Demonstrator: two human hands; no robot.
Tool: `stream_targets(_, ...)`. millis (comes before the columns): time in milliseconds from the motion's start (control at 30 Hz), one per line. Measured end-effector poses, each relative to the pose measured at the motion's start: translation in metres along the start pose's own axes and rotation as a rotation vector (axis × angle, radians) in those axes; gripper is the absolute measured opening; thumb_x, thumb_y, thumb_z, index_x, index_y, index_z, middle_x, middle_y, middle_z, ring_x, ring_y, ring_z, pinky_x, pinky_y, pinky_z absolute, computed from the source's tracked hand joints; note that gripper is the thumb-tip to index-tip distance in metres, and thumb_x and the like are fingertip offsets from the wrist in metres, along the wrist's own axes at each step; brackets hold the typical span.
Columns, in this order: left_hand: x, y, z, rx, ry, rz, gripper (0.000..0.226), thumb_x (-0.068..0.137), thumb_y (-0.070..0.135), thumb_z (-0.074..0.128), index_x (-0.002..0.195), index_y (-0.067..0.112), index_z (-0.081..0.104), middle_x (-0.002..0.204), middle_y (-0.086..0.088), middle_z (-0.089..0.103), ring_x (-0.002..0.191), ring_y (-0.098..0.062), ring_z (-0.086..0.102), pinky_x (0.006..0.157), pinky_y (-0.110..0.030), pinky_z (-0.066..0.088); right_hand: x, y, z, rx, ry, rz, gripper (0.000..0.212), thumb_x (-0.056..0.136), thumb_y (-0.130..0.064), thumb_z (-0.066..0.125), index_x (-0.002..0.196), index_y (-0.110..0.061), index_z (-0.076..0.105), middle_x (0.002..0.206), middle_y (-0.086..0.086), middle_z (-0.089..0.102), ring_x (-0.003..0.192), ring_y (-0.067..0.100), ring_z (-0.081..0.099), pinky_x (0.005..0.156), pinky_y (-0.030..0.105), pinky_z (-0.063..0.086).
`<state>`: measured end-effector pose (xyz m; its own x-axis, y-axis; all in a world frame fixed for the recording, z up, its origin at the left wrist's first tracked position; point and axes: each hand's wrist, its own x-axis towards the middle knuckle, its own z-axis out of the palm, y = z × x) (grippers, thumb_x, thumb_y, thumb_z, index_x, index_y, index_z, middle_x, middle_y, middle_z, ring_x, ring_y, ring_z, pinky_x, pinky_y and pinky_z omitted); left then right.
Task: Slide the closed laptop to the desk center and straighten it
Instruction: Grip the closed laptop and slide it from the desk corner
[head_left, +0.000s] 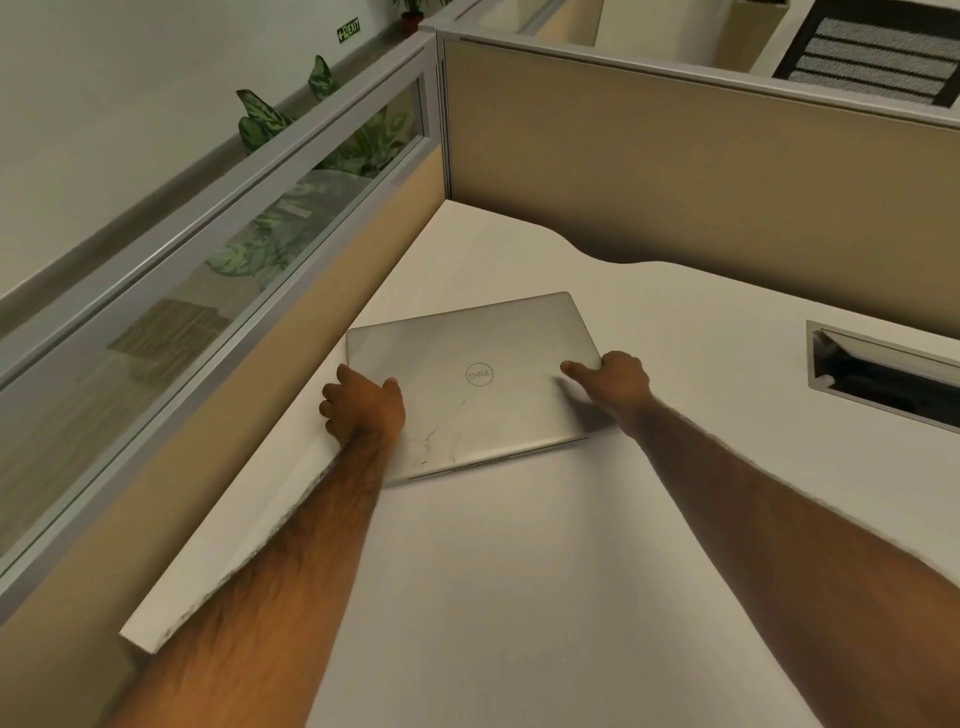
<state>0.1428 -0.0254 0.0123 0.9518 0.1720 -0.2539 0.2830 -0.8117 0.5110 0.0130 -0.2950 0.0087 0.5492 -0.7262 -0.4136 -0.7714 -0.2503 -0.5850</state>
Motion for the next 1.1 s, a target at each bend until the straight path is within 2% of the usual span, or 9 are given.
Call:
stream_targets(200, 0.01, 0.001, 0.001, 0.035, -0.033, -0.043, 0.074, 0.087, 0.052, 0.067, 0.137, 0.002, 0.046, 0.142, -0.025, 0.045, 0.131, -0.041, 0.046, 0.1, -0.054, 0.045, 0.009, -0.004, 0.006, -0.062, 0.024, 0.051, 0.083, 0.073, -0.063, 0.079, 0.129, -0.005, 0.063, 0.135, 0.017, 0.056, 0.126, 0.039, 0.056, 0.104, 0.052, 0.053)
stream_targets(400, 0.02, 0.004, -0.004, -0.048, -0.08, -0.115, 0.085, 0.079, 0.055, 0.075, 0.139, 0.004, 0.043, 0.142, -0.025, 0.045, 0.13, -0.041, 0.047, 0.101, -0.054, 0.045, 0.018, -0.005, 0.008, 0.052, 0.037, 0.089, 0.072, 0.06, -0.058, 0.084, 0.116, -0.014, 0.068, 0.125, 0.012, 0.064, 0.118, 0.037, 0.06, 0.102, 0.05, 0.054)
stream_targets(633, 0.02, -0.001, -0.002, -0.14, -0.077, -0.135, 0.084, 0.076, 0.055, 0.078, 0.136, 0.005, 0.047, 0.14, -0.024, 0.048, 0.128, -0.041, 0.048, 0.102, -0.054, 0.047, 0.015, -0.002, 0.009, 0.205, 0.071, 0.088, 0.058, 0.057, -0.052, 0.085, 0.096, -0.009, 0.075, 0.11, 0.012, 0.074, 0.102, 0.037, 0.07, 0.088, 0.043, 0.059)
stream_targets(900, 0.004, -0.002, 0.002, -0.221, -0.062, -0.094, 0.081, 0.074, 0.052, 0.081, 0.132, 0.003, 0.053, 0.137, -0.024, 0.049, 0.126, -0.042, 0.048, 0.094, -0.054, 0.049, -0.001, 0.015, 0.0, 0.302, 0.117, 0.095, 0.055, 0.062, -0.046, 0.089, 0.097, -0.01, 0.068, 0.115, 0.015, 0.074, 0.108, 0.038, 0.069, 0.079, 0.038, 0.053)
stream_targets(1100, -0.024, 0.007, 0.004, -0.214, -0.067, -0.047, 0.076, 0.074, 0.052, 0.081, 0.127, 0.003, 0.058, 0.133, -0.023, 0.05, 0.124, -0.042, 0.048, 0.094, -0.054, 0.049, -0.023, 0.045, -0.019, 0.378, 0.147, 0.122, 0.07, 0.062, -0.043, 0.092, 0.116, -0.007, 0.069, 0.12, 0.012, 0.073, 0.111, 0.036, 0.069, 0.097, 0.05, 0.059)
